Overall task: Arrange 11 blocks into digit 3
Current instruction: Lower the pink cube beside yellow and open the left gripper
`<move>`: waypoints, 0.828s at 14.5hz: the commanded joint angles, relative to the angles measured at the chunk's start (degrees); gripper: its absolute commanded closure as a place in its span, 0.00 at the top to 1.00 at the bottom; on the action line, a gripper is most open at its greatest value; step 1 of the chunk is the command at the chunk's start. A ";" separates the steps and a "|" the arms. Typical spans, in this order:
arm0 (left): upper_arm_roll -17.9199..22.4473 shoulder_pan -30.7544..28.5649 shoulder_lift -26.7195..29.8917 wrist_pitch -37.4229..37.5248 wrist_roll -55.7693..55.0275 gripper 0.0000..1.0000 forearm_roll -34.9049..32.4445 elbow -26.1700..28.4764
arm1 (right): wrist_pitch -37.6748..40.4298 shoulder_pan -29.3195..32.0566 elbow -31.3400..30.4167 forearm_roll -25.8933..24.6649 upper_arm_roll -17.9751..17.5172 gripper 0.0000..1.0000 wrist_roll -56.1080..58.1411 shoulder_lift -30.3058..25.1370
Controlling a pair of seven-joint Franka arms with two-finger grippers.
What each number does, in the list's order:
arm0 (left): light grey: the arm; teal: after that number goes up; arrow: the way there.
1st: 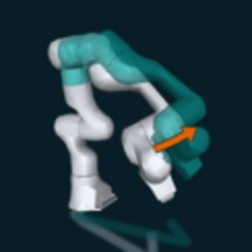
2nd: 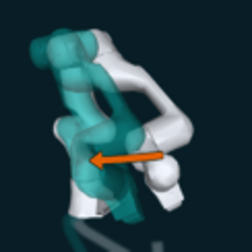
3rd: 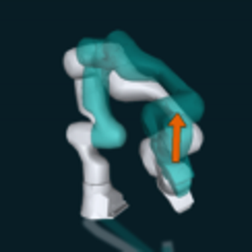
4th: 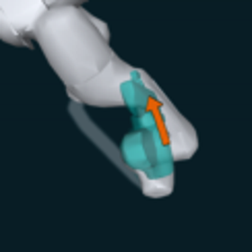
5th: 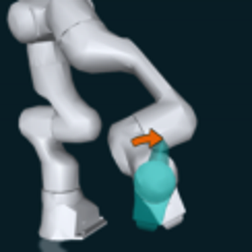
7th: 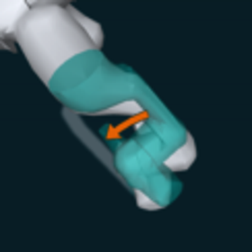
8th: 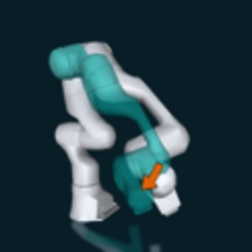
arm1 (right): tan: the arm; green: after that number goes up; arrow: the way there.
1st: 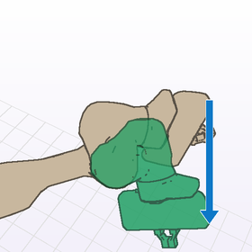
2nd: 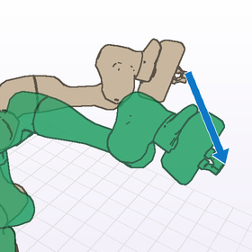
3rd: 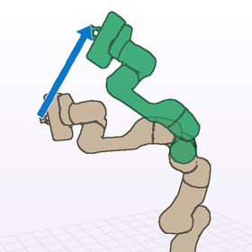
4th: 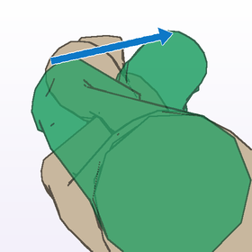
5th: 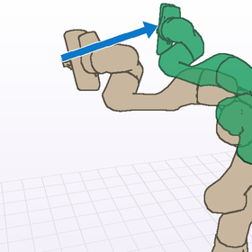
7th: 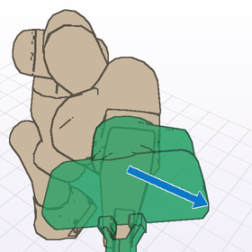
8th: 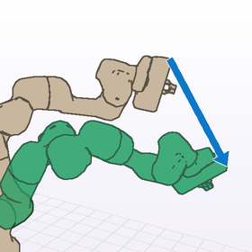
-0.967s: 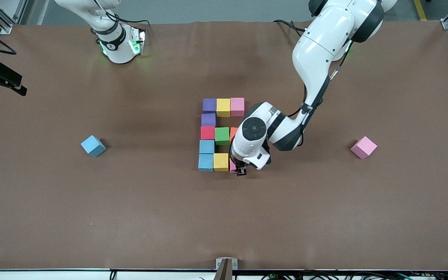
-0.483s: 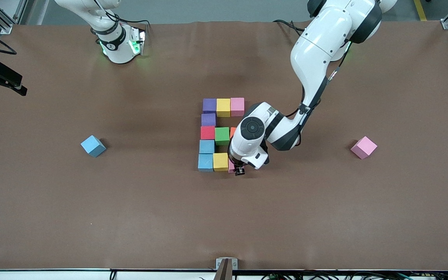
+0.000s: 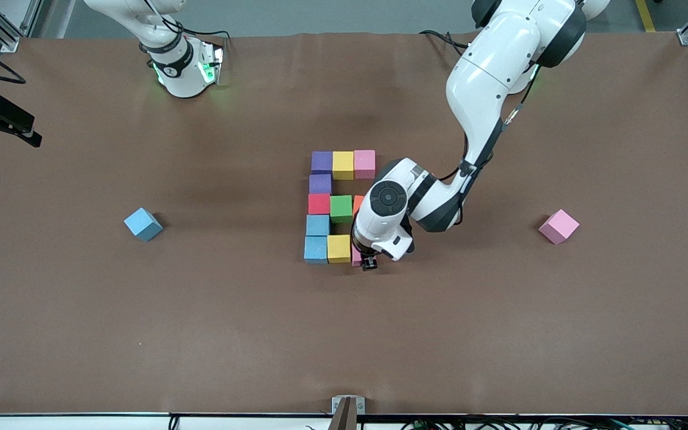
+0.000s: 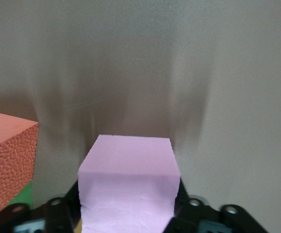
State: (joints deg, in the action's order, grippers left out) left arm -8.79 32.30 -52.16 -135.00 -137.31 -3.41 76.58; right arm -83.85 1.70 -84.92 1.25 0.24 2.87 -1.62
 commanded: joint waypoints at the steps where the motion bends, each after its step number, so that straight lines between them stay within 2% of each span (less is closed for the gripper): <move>1: 0.97 0.92 -0.49 -0.09 0.64 1.00 -0.80 -1.43 | 0.53 -0.12 0.63 -0.55 -0.15 1.00 0.29 0.21; 4: 0.96 0.57 1.87 0.79 1.26 1.00 -2.91 -1.43 | 0.53 -0.12 0.63 -0.55 -0.15 1.00 0.29 0.21; 6: 0.88 -0.13 5.39 3.32 2.30 1.00 -3.18 -1.43 | 0.53 -0.12 0.63 -0.55 -0.15 1.00 0.29 0.21; 12: 0.79 -3.38 16.99 17.64 19.59 1.00 -3.26 -1.35 | 0.53 -0.12 0.63 -0.55 -0.15 1.00 0.29 0.21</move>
State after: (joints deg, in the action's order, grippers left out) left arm -8.03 30.63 -39.12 -121.24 -123.79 -5.72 73.48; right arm -83.85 1.70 -84.92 1.25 0.22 2.87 -1.61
